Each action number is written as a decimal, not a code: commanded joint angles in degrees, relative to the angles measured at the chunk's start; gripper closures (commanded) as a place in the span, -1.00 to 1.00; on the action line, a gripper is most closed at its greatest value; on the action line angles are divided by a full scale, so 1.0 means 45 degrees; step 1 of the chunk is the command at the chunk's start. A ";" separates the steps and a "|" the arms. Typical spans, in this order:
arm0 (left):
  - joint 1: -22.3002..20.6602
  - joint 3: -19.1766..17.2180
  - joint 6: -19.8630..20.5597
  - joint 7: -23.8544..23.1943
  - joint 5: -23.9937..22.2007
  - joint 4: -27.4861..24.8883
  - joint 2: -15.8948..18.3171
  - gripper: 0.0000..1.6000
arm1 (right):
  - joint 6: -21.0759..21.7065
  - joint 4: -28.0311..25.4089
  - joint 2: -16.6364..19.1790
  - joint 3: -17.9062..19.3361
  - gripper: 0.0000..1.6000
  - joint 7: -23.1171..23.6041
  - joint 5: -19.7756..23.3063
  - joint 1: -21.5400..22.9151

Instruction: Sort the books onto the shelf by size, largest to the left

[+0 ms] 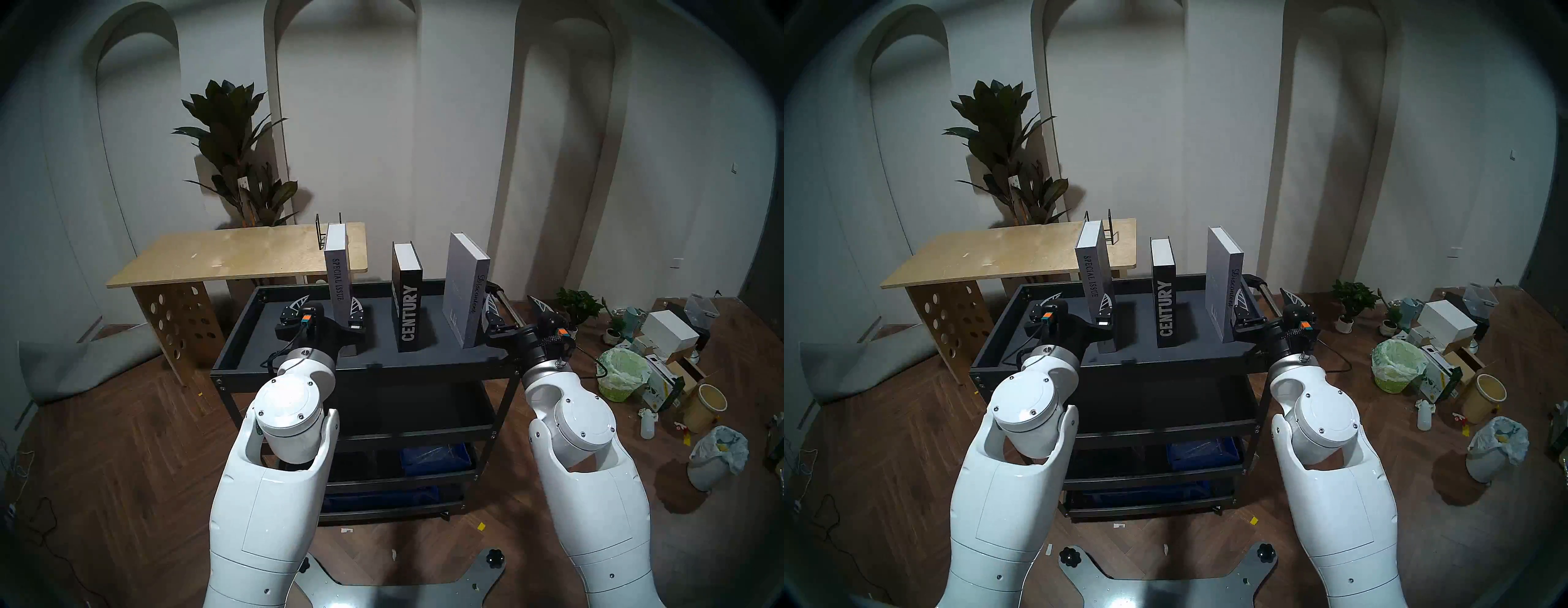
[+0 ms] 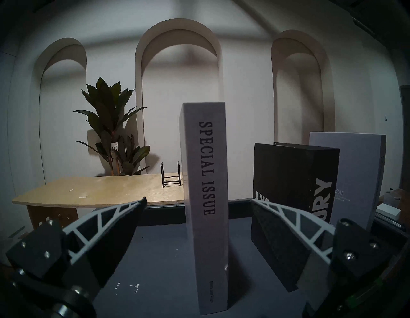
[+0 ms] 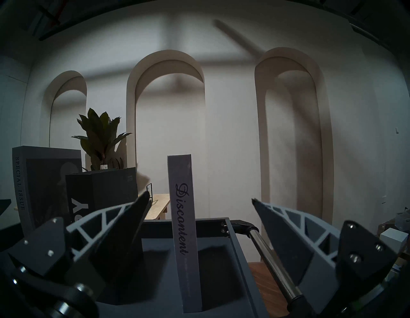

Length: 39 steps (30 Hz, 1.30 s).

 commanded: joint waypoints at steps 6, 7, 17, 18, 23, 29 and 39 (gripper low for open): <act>-0.1318 0.0389 0.0397 0.0701 0.0272 0.0039 -0.0303 -1.00 | -0.0154 -0.0269 -0.0037 0.0041 -1.00 -0.0107 0.0021 0.0120; -0.1426 0.0471 0.0415 0.0871 0.0241 0.0117 -0.0303 -1.00 | -0.0165 -0.0278 -0.0032 0.0032 -1.00 -0.0108 0.0022 0.0104; -0.2578 0.0874 0.1046 0.2248 0.0426 0.0880 -0.0579 -1.00 | -0.0252 -0.0277 -0.0056 0.0000 -1.00 -0.0221 0.0029 -0.0008; -0.2785 0.0897 0.1028 0.2403 0.0520 0.1077 -0.0631 -1.00 | -0.0257 -0.0278 -0.0055 0.0002 -1.00 -0.0235 0.0028 -0.0019; -0.3224 0.0944 0.0958 0.2866 0.0719 0.1487 -0.0817 -1.00 | -0.0316 -0.0249 -0.0047 0.0025 -1.00 -0.0300 -0.0009 -0.0087; -0.3696 0.0949 0.0865 0.3148 0.0843 0.2099 -0.1062 -1.00 | -0.0386 -0.0249 -0.0070 0.0020 -1.00 -0.0378 -0.0063 -0.0121; -0.4034 0.0750 0.0756 0.3499 0.0797 0.2595 -0.1169 -1.00 | -0.0488 -0.0228 -0.0114 0.0040 -1.00 -0.0472 -0.0126 -0.0173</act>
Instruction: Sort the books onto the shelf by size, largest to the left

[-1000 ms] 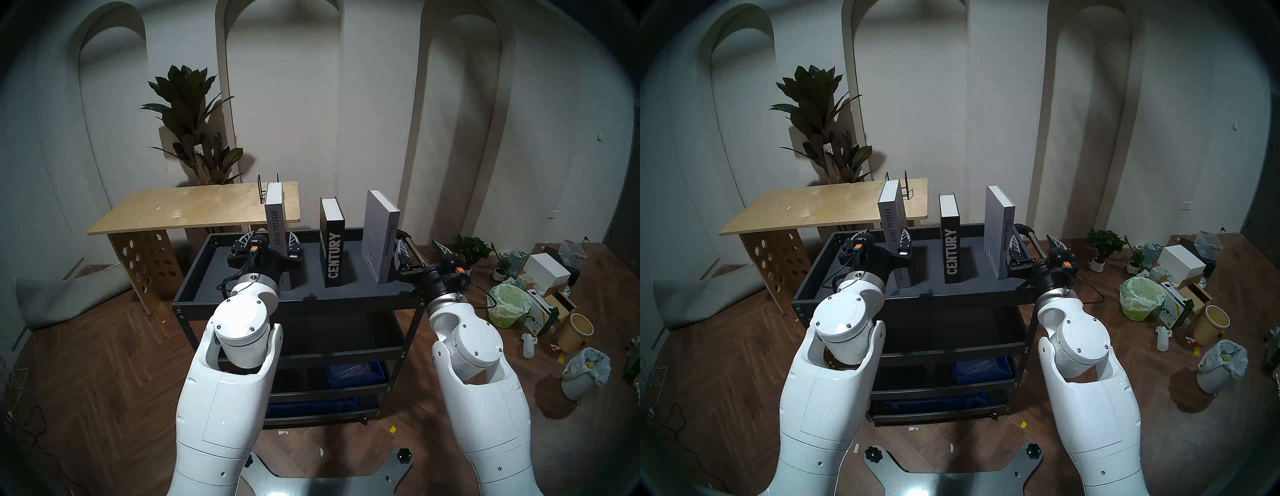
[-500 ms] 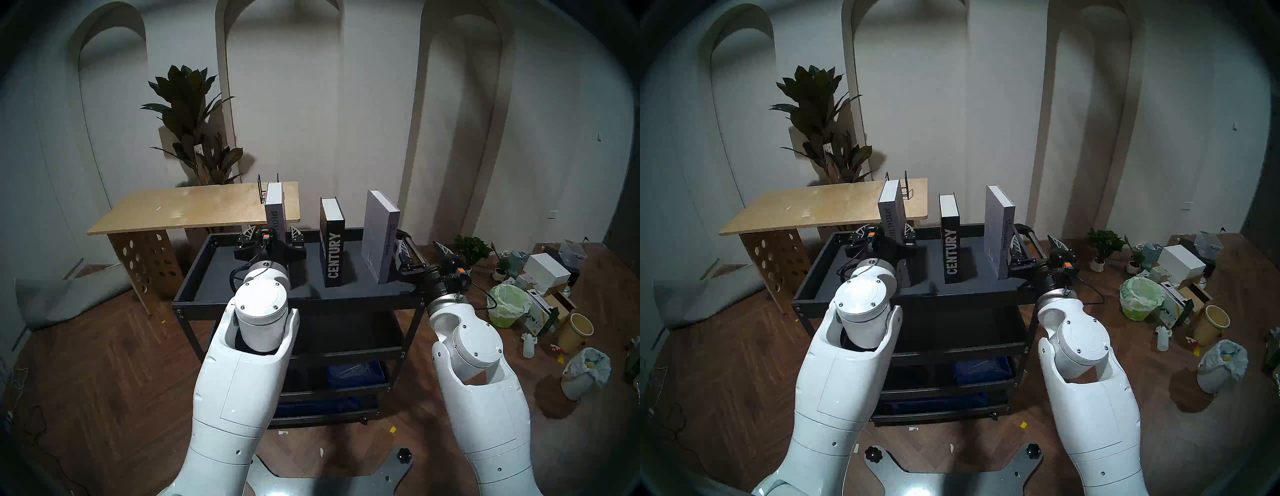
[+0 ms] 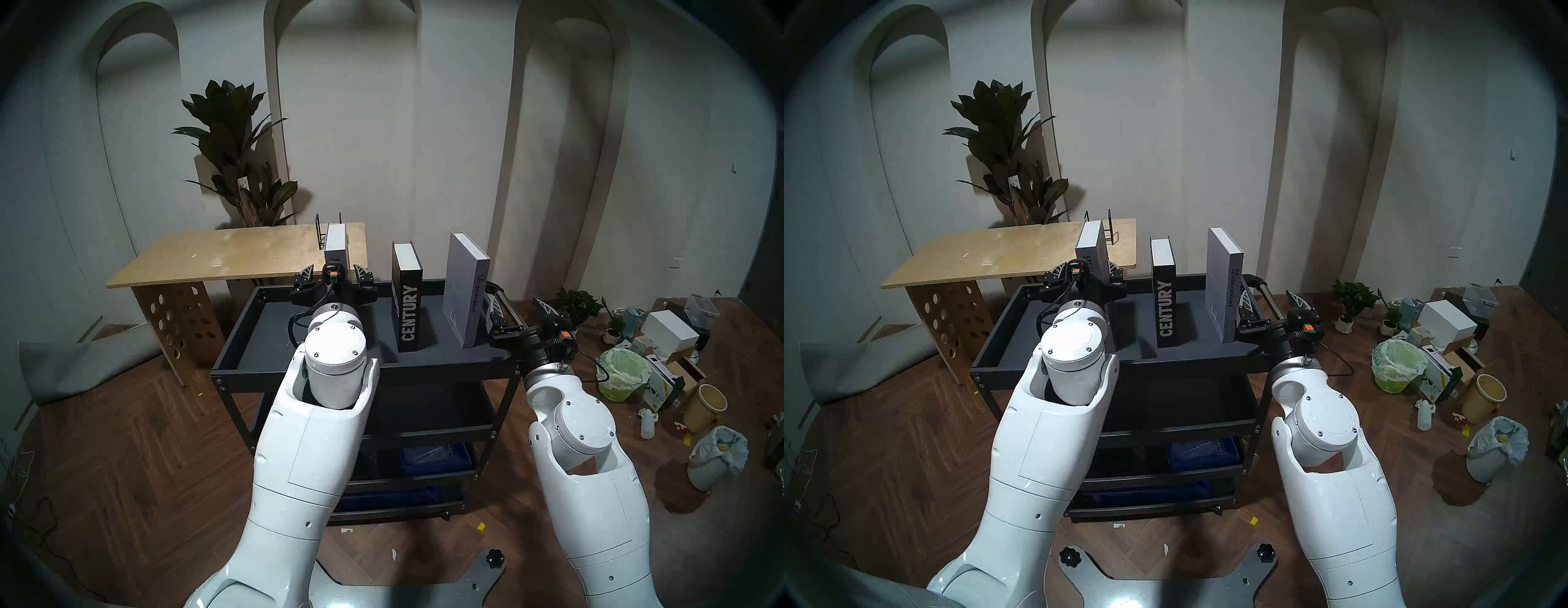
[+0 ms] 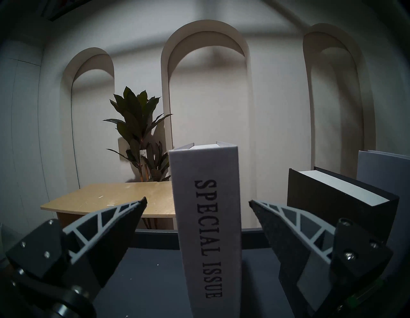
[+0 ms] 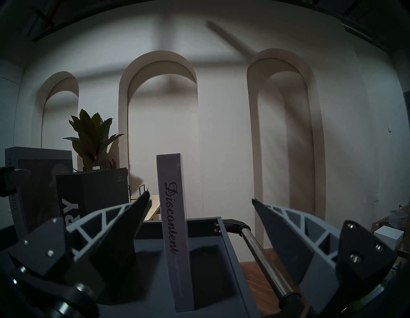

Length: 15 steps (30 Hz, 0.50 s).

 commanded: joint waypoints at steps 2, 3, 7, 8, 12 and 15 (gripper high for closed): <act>-0.0824 -0.0241 -0.0218 0.0115 -0.0075 -0.0055 -0.0185 -1.00 | -0.0260 -0.0246 -0.0059 0.0018 -1.00 -0.0030 0.0001 -0.0016; -0.0852 -0.0316 -0.0177 0.0074 -0.0168 -0.0046 -0.0223 -1.00 | -0.0277 -0.0240 -0.0062 0.0019 -1.00 -0.0038 -0.0005 -0.0019; -0.0908 -0.0468 -0.0159 -0.0047 -0.0334 -0.0027 -0.0243 -1.00 | -0.0328 -0.0241 -0.0057 0.0027 -1.00 -0.0055 -0.0026 -0.0033; -0.0914 -0.0504 -0.0115 -0.0109 -0.0412 -0.0045 -0.0250 -1.00 | -0.0346 -0.0243 -0.0056 0.0028 -1.00 -0.0066 -0.0043 -0.0037; -0.0955 -0.0508 -0.0083 -0.0346 -0.0604 0.0015 -0.0188 -1.00 | -0.0395 -0.0246 -0.0048 0.0028 -1.00 -0.0085 -0.0088 -0.0051; -0.0938 -0.0540 -0.0070 -0.0569 -0.0825 0.0005 -0.0191 -1.00 | -0.0406 -0.0255 -0.0055 0.0024 -1.00 -0.0118 -0.0131 -0.0063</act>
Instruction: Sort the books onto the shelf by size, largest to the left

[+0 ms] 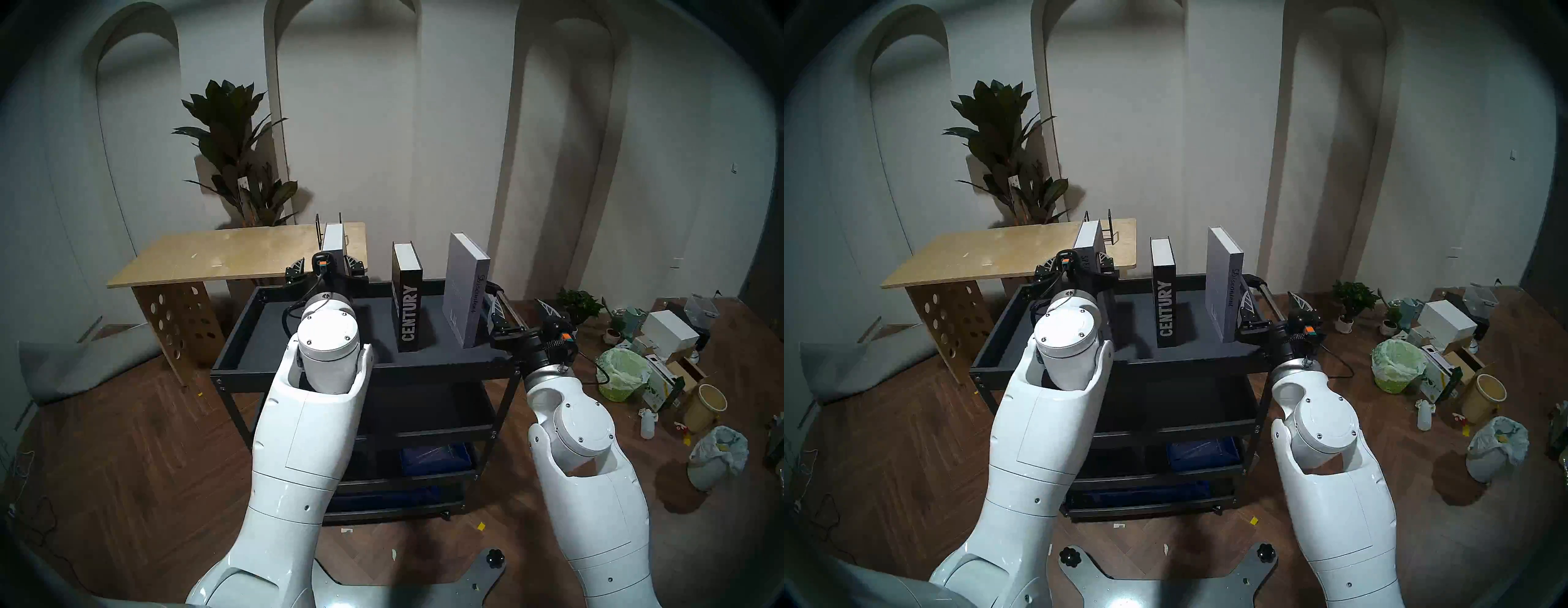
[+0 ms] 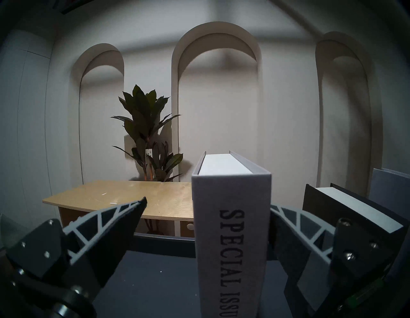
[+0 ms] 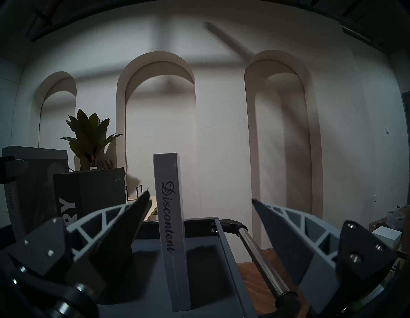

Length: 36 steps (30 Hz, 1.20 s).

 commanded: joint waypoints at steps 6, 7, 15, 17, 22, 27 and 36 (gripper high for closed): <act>-0.0431 0.0046 0.0042 -0.0629 -0.0456 -0.0183 -0.0015 -1.00 | -0.0260 -0.0279 -0.0047 0.0010 -1.00 -0.0068 -0.0067 -0.0012; -0.0426 0.0024 0.0036 -0.0692 -0.0529 -0.0189 -0.0018 -1.00 | -0.0267 -0.0276 -0.0048 0.0011 -1.00 -0.0073 -0.0072 -0.0014; -0.0467 0.0025 0.0075 -0.0872 -0.0757 -0.0066 -0.0007 -0.84 | -0.0300 -0.0271 -0.0074 0.0017 -1.00 -0.0144 -0.0118 -0.0018; -0.0481 0.0033 0.0031 -0.0901 -0.0792 -0.0009 -0.0002 -0.42 | -0.0314 -0.0267 -0.0077 0.0020 -1.00 -0.0158 -0.0128 -0.0020; -0.0574 0.0044 0.0024 -0.0880 -0.0817 0.0232 -0.0010 0.16 | -0.0337 -0.0284 -0.0096 0.0031 -1.00 -0.0211 -0.0161 -0.0035; -0.0612 0.0046 0.0049 -0.0847 -0.0808 0.0326 -0.0002 1.00 | -0.0331 -0.0281 -0.0094 0.0039 -1.00 -0.0235 -0.0184 -0.0048; -0.0660 -0.0036 0.0200 -0.0825 -0.0551 0.0285 0.0188 1.00 | -0.0366 -0.0197 -0.0083 0.0013 -1.00 -0.0195 -0.0182 0.0003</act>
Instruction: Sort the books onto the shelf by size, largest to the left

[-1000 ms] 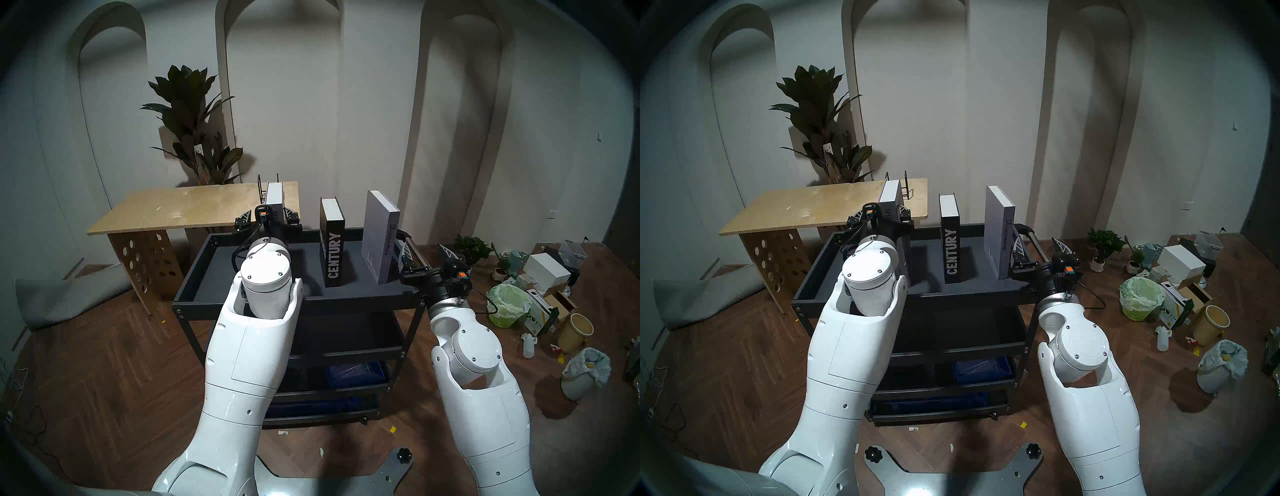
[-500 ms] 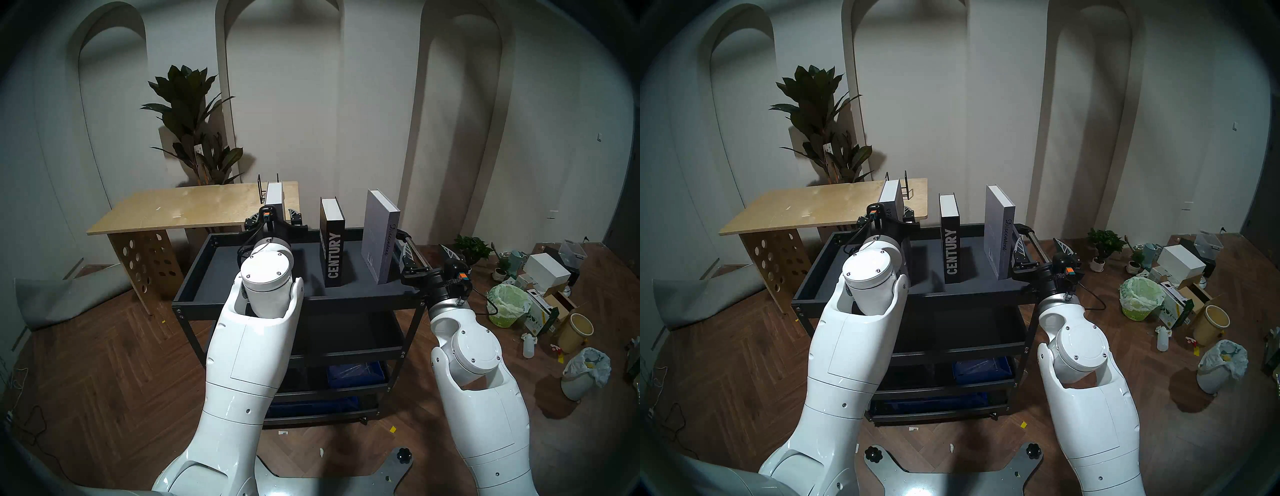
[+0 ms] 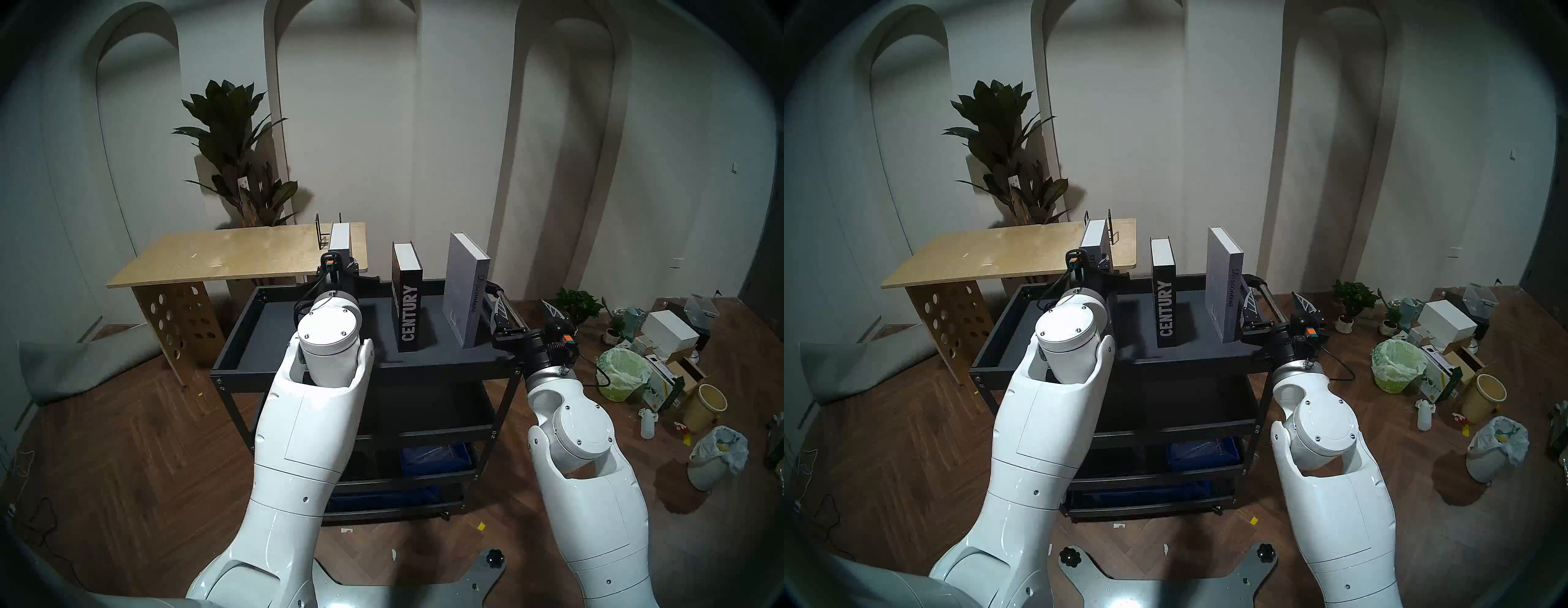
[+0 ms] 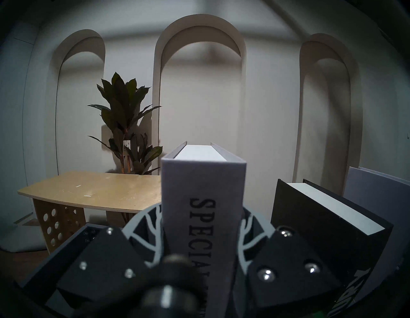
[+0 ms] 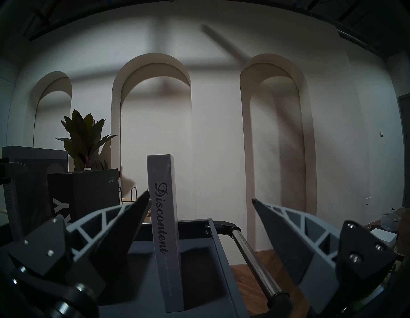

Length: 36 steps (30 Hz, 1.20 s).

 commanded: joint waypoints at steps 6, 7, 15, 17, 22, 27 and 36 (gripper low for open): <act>-0.0308 -0.0205 0.0340 0.0077 0.0236 -0.0394 0.0298 1.00 | -0.0154 -0.0084 -0.0027 -0.0116 -1.00 0.0120 0.0027 0.0222; -0.0291 -0.0230 0.0380 0.0060 0.0230 -0.0465 0.0322 1.00 | -0.0150 -0.0067 -0.0034 -0.0128 -1.00 0.0131 0.0026 0.0244; -0.0173 -0.0298 0.0620 -0.0131 0.0216 -0.0957 0.0519 1.00 | -0.0105 0.0069 -0.0081 -0.0294 -1.00 0.0194 -0.0010 0.0480; -0.0148 -0.0339 0.0638 -0.0198 0.0216 -0.1063 0.0611 1.00 | -0.0109 0.0110 -0.0097 -0.0354 -1.00 0.0212 -0.0023 0.0535; -0.0108 -0.0545 0.0760 -0.0450 0.0058 -0.1257 0.0739 1.00 | -0.0093 0.0153 -0.0148 -0.0539 -1.00 0.0244 -0.0072 0.0619; -0.0059 -0.0793 0.0584 -0.0667 0.0008 -0.1287 0.0950 1.00 | -0.0047 0.0231 -0.0213 -0.0781 -1.00 0.0247 -0.0174 0.0709; -0.0043 -0.1242 0.0052 -0.1079 -0.0314 -0.1095 0.1285 1.00 | 0.0039 0.0324 -0.0270 -0.1024 -1.00 0.0162 -0.0421 0.0917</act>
